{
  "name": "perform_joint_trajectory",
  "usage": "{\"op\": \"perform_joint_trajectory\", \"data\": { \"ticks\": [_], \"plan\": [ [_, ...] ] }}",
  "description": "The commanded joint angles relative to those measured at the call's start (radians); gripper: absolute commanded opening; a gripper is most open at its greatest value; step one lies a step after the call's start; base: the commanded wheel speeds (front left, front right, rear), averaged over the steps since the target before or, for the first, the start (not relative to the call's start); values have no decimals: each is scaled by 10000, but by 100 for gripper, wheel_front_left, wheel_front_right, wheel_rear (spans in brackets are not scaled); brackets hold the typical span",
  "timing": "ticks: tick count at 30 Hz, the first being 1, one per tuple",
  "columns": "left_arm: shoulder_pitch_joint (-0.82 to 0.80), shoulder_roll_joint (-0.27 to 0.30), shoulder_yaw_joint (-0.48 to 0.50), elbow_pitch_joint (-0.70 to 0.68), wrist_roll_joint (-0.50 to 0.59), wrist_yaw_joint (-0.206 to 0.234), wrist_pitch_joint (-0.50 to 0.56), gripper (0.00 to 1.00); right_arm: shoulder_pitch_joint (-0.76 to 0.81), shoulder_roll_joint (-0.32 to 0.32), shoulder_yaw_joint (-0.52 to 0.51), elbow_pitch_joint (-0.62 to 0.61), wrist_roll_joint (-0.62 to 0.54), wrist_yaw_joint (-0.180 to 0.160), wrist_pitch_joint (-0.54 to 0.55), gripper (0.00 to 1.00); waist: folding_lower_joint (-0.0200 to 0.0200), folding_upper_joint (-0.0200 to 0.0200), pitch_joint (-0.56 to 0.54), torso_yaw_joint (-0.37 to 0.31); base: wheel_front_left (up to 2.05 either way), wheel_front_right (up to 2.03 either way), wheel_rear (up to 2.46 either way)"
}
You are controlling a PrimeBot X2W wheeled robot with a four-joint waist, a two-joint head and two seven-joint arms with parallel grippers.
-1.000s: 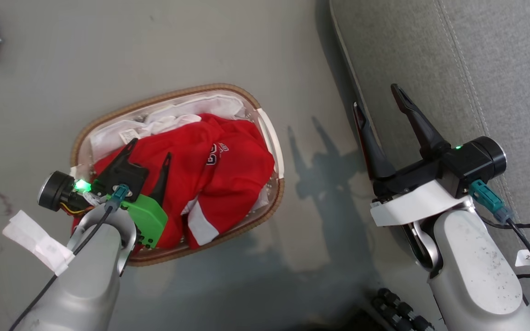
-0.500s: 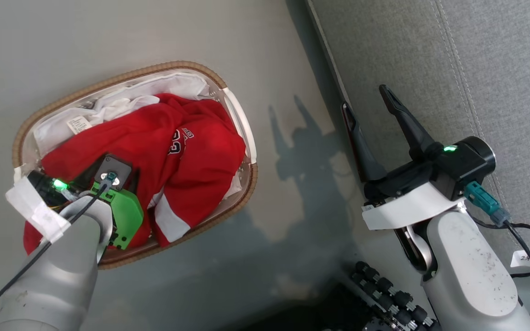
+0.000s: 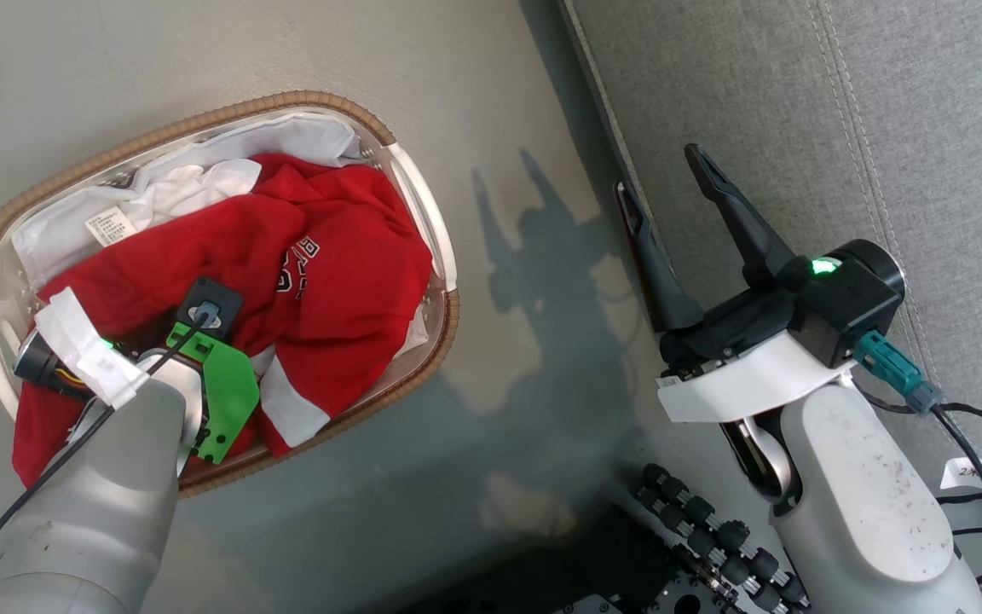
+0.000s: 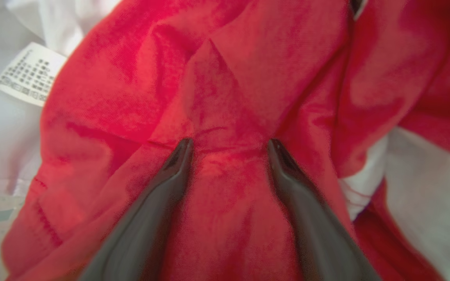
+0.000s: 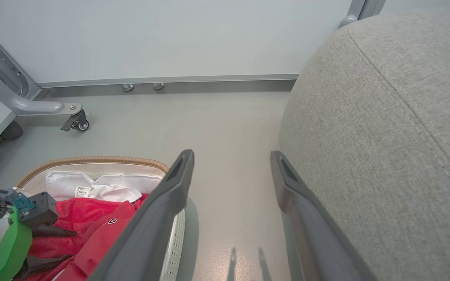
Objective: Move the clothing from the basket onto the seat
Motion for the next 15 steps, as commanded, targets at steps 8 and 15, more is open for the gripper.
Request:
{"op": "perform_joint_trajectory", "data": {
  "ticks": [8,15],
  "plan": [
    [96,-197,345,75,-586,102,-614,0,-185,-15,-125,-5,-132,-10,-48,100,-1,-1,-339,166,0,0,0],
    [567,-603,599,-50,-1081,249,-2007,0,35,-21,-249,268,-458,-10,-48,100,-1,-1,-1369,546,0,0,0]
  ]
}}
